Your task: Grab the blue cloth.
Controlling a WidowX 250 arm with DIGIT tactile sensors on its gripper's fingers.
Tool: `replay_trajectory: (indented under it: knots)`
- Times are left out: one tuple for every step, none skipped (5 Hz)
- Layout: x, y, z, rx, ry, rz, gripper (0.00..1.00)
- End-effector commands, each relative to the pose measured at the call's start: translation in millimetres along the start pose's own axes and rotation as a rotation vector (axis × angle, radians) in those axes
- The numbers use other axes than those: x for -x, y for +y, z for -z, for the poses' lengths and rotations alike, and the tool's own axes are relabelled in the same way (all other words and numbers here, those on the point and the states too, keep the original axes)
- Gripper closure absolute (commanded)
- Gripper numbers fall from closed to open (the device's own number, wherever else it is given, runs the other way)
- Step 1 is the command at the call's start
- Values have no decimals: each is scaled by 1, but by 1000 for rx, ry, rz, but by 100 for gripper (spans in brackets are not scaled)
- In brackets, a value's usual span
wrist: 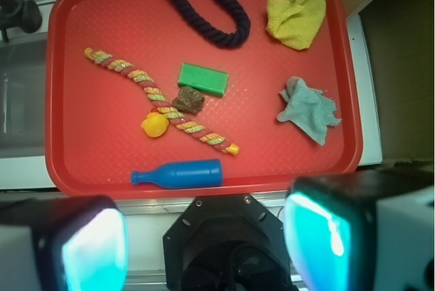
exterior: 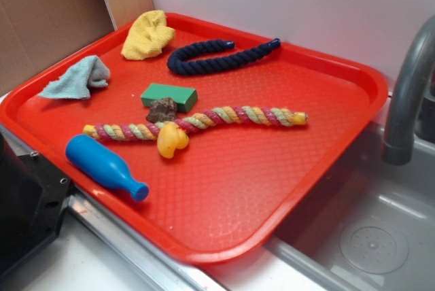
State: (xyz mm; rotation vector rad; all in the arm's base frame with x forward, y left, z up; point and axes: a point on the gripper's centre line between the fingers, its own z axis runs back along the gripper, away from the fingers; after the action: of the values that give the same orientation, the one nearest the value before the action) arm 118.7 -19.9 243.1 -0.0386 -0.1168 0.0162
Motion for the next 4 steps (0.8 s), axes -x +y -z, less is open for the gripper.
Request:
replay_trajectory:
  knots:
    - [0, 0, 0, 0, 0, 0, 0]
    - [5, 46, 28, 25, -28, -253, 0]
    - [-3, 80, 62, -39, -80, -495, 0]
    - [-10, 91, 92, -148, -92, -676, 0]
